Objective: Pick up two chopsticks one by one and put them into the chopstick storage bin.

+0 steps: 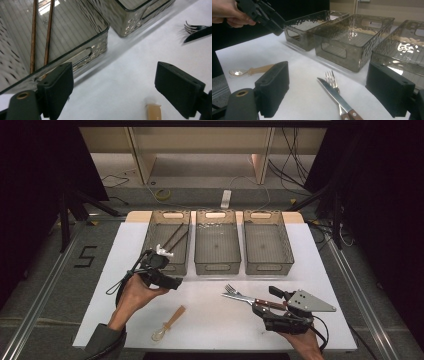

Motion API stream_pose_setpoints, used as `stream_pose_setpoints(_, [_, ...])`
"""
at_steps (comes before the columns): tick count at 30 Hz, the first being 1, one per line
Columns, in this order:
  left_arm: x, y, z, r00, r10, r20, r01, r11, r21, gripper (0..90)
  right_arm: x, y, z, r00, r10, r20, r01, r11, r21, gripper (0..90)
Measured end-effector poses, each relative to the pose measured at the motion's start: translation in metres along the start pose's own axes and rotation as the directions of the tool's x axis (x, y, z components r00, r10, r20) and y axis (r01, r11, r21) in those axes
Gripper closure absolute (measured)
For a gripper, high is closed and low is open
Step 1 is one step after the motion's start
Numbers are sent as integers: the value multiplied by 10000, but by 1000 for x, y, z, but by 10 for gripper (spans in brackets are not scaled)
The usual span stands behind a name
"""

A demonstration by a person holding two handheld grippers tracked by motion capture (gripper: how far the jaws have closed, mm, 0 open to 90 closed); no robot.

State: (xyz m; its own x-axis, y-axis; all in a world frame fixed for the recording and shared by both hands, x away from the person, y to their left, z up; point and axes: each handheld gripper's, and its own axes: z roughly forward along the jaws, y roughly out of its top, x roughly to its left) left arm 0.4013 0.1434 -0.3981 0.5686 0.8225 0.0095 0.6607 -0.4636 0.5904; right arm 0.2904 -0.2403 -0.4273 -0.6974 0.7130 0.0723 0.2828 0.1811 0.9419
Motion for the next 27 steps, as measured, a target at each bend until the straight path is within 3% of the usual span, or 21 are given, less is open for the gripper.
stream_pose_setpoints(14, [-17, -14, 10, 9999, 80, 112, -86, 9987, 497, 113, -3, -2, -2, 9999, 96, 110, -96, 10000, -7, 192])
stream_pose_setpoints(27, [-25, -28, 15, 9996, 168, 245, -191, 9953, 951, 103, -2, -2, -2, 9999, 100, 137, -100, 9999, 19, 192])
